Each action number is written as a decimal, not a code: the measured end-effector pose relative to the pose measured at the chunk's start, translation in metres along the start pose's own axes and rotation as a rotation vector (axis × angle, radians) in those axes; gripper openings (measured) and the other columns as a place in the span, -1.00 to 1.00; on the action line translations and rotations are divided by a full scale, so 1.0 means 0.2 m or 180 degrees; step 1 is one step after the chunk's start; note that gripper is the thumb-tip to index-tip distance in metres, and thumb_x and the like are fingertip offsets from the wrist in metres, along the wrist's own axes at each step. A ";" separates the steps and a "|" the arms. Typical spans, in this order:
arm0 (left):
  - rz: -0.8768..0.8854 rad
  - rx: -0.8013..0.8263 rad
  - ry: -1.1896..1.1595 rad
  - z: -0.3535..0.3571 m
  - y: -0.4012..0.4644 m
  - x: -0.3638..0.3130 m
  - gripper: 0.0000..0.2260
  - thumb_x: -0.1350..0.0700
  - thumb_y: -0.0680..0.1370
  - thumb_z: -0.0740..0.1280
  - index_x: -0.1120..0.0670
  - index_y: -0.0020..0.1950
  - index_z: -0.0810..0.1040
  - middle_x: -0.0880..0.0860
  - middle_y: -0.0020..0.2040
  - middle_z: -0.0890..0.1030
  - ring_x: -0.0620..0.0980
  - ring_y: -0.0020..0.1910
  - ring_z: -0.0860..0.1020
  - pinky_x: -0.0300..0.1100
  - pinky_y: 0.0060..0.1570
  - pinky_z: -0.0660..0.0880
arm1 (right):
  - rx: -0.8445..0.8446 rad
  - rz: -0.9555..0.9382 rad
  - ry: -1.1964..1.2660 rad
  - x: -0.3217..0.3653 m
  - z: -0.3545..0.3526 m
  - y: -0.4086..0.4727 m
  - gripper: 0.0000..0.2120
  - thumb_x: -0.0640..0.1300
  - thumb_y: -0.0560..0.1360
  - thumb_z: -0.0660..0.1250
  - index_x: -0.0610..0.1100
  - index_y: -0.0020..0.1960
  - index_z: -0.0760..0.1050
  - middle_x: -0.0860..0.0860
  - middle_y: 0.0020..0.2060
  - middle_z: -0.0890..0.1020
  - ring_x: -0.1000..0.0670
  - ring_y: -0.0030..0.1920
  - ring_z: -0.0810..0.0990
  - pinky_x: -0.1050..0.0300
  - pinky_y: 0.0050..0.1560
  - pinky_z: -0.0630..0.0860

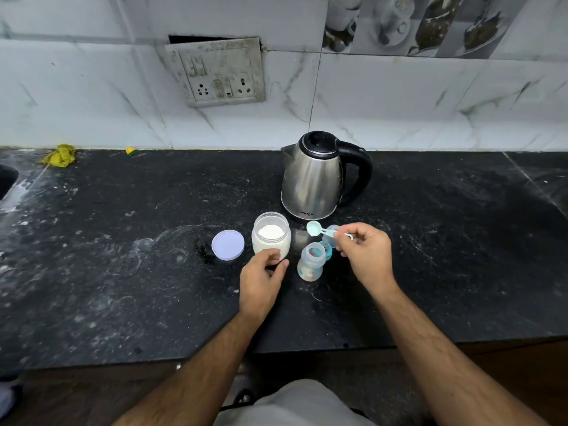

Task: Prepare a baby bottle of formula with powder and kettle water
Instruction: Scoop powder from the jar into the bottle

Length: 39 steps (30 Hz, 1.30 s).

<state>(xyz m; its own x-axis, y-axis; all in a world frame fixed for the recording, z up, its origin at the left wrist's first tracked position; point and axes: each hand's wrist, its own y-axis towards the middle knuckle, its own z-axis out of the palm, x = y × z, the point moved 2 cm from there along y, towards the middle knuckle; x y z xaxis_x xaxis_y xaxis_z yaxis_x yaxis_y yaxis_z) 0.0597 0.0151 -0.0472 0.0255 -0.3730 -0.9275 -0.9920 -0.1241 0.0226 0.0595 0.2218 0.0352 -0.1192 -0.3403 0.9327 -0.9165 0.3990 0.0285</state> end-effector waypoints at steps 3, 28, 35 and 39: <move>-0.0066 -0.0276 -0.0024 -0.09 0.02 0.00 -0.85 0.17 0.49 0.47 0.05 0.04 0.62 -0.08 -0.14 0.68 -0.20 -0.16 0.63 -0.29 -0.05 0.58 | 0.0174 -0.0088 -0.0019 0.08 0.06 0.06 -0.88 -0.13 0.38 0.43 0.07 -0.28 0.65 -0.03 -0.40 0.67 -0.07 -0.38 0.58 -0.22 -0.20 0.62; -0.0034 0.0673 0.0196 -0.20 0.25 -0.02 -0.33 0.17 0.34 0.60 -0.07 0.38 0.42 -0.19 0.17 0.58 -0.31 0.12 0.52 -0.50 -0.02 0.35 | 0.1773 -0.0834 -0.3283 0.29 0.66 0.20 -0.91 -0.13 0.44 0.47 -0.05 -0.20 0.58 -0.02 -0.16 0.70 -0.08 -0.08 0.66 0.02 -0.07 0.61; -0.0062 0.0628 0.0233 -0.19 0.26 0.00 -0.37 0.13 0.34 0.60 -0.08 0.34 0.44 -0.19 0.16 0.60 -0.24 0.14 0.53 -0.49 -0.02 0.33 | 0.2006 -0.0947 -0.3576 0.29 0.67 0.22 -0.86 -0.13 0.51 0.36 -0.11 0.05 0.63 -0.04 -0.04 0.68 -0.10 -0.01 0.64 0.06 -0.12 0.53; -0.0064 0.0623 0.0239 -0.19 0.26 0.01 -0.37 0.14 0.34 0.60 -0.08 0.34 0.44 -0.19 0.15 0.60 -0.24 0.13 0.54 -0.48 -0.05 0.35 | 0.1996 -0.0979 -0.3537 0.29 0.66 0.21 -0.85 -0.13 0.54 0.32 -0.10 0.06 0.63 -0.03 -0.04 0.68 -0.08 -0.03 0.63 0.05 -0.11 0.54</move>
<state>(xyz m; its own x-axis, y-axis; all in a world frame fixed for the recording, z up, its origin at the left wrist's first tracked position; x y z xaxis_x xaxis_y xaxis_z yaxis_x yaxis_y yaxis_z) 0.0135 -0.0266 -0.0332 0.0476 -0.4405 -0.8965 -0.9961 0.0460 -0.0755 -0.0375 0.1060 0.0432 0.1523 -0.9813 0.1176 -0.9472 -0.1789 -0.2661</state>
